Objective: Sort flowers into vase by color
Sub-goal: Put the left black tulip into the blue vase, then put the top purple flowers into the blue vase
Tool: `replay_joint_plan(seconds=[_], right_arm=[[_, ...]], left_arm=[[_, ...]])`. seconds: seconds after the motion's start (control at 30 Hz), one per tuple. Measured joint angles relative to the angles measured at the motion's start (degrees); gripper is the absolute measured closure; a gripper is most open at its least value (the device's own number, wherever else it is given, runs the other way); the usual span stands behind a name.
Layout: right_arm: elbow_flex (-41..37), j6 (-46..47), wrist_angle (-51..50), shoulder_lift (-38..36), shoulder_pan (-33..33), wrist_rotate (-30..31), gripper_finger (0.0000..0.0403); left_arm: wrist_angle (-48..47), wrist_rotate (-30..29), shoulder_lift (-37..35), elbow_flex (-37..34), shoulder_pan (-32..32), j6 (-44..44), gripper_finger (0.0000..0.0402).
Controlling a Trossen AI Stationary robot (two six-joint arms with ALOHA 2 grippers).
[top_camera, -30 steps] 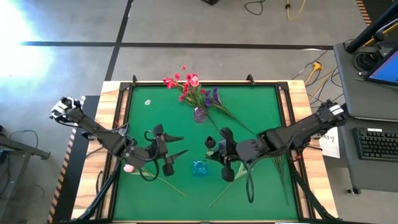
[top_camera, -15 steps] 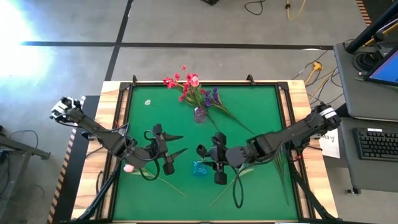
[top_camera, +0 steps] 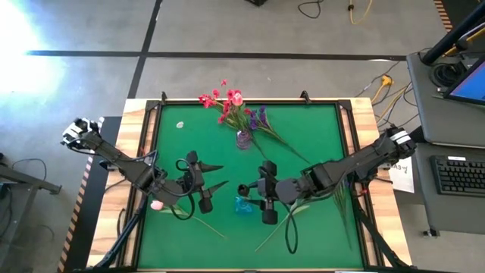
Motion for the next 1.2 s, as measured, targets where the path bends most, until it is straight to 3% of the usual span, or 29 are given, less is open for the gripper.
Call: replay_joint_plan(seconds=[0.57, 0.9, 1.2], right_arm=[[0.0, 3.7, -10.1, -2.2, -0.1, 0.9, 0.0145], [0.0, 3.9, -12.1, -4.5, -0.1, 0.9, 0.0142], [0.0, 6.0, -20.4, -7.6, -0.1, 0.7, 0.0142]], left_arm=[[-5.8, -1.5, 0.0, 0.0, 0.0, -6.8, 0.0189], [-10.3, -3.1, 0.0, 0.0, 0.0, -11.7, 0.0189], [-11.5, -3.0, 0.0, 0.0, 0.0, -11.9, 0.0189]])
